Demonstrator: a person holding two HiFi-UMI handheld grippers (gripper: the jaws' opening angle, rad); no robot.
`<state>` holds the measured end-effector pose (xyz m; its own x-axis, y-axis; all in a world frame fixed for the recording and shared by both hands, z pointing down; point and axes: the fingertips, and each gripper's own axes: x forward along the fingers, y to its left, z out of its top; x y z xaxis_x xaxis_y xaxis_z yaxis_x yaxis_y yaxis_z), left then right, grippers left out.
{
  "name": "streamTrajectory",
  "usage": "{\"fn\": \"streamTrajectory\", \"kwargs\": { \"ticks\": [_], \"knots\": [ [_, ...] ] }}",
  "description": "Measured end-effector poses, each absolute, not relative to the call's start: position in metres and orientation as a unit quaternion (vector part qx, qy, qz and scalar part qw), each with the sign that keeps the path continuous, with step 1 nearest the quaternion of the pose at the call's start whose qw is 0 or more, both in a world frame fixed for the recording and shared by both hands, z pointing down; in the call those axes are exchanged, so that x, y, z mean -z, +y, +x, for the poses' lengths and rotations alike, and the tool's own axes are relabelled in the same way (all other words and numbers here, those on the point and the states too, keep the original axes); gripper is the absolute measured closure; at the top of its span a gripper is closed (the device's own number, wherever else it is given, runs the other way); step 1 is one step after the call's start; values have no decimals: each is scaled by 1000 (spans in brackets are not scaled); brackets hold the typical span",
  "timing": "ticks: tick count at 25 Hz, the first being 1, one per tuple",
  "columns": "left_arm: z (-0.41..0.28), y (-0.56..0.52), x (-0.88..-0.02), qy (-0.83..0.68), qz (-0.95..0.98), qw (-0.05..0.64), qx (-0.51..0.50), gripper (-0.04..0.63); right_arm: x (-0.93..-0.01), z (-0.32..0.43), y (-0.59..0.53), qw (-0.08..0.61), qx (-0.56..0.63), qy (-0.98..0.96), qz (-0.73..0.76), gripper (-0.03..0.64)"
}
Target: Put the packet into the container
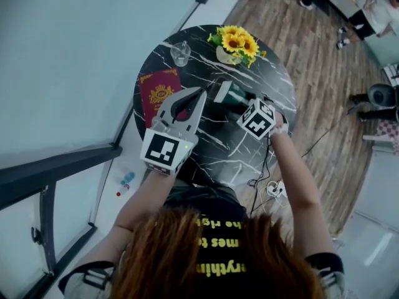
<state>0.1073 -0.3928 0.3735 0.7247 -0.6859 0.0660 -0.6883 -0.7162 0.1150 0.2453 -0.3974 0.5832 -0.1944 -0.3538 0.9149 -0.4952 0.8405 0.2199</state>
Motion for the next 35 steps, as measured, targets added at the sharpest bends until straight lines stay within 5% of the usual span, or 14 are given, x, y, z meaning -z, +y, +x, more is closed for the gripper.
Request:
{"fn": "streamTrajectory", "kwargs": {
  "ticks": [28, 35],
  "knots": [
    [82, -392, -386, -406, 911, 69, -24, 594, -692, 247, -412, 608, -131, -750, 224, 259],
    [84, -394, -388, -404, 911, 71, -26, 594, -687, 246, -415, 603, -147, -754, 216, 195]
  ]
}}
